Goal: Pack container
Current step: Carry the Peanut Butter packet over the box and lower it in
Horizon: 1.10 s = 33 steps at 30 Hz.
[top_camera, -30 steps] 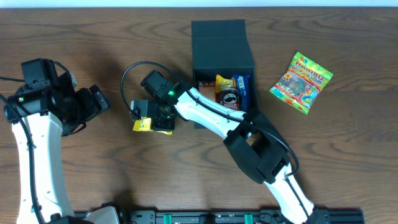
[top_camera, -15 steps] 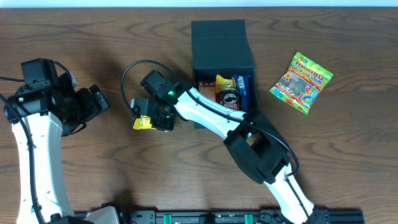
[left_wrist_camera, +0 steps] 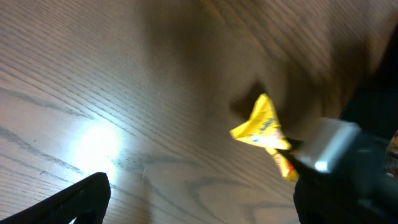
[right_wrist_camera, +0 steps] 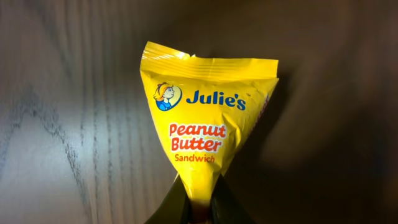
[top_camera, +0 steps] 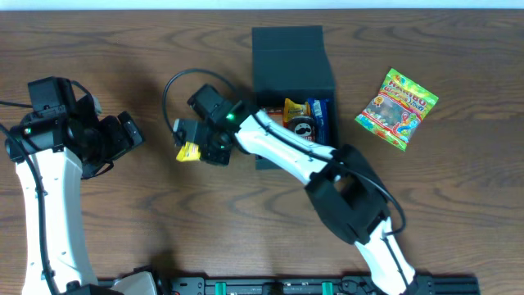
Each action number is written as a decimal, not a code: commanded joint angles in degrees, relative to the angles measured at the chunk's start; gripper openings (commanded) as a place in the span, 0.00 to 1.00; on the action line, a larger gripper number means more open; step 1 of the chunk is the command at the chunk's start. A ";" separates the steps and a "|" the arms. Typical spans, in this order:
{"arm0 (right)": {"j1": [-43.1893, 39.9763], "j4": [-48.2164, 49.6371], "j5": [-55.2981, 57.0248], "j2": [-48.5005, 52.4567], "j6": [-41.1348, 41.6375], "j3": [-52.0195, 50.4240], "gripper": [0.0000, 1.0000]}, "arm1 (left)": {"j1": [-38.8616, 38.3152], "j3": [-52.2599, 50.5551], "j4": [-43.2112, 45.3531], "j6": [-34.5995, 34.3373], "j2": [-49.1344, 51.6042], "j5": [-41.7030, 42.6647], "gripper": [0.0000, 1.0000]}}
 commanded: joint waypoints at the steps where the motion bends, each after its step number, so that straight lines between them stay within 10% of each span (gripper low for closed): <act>1: -1.99 0.07 3.43 -5.11 5.40 0.59 0.06 | 0.26 -0.26 -0.04 0.39 0.28 -0.04 0.95; 20: -12.41 1.33 16.81 -17.44 29.64 -1.77 0.03 | 0.26 -0.26 -0.04 0.39 0.28 -0.07 0.95; 33: -17.79 13.94 24.30 -35.56 43.12 -32.22 0.10 | 0.26 -0.26 -0.04 0.39 0.31 -0.04 0.95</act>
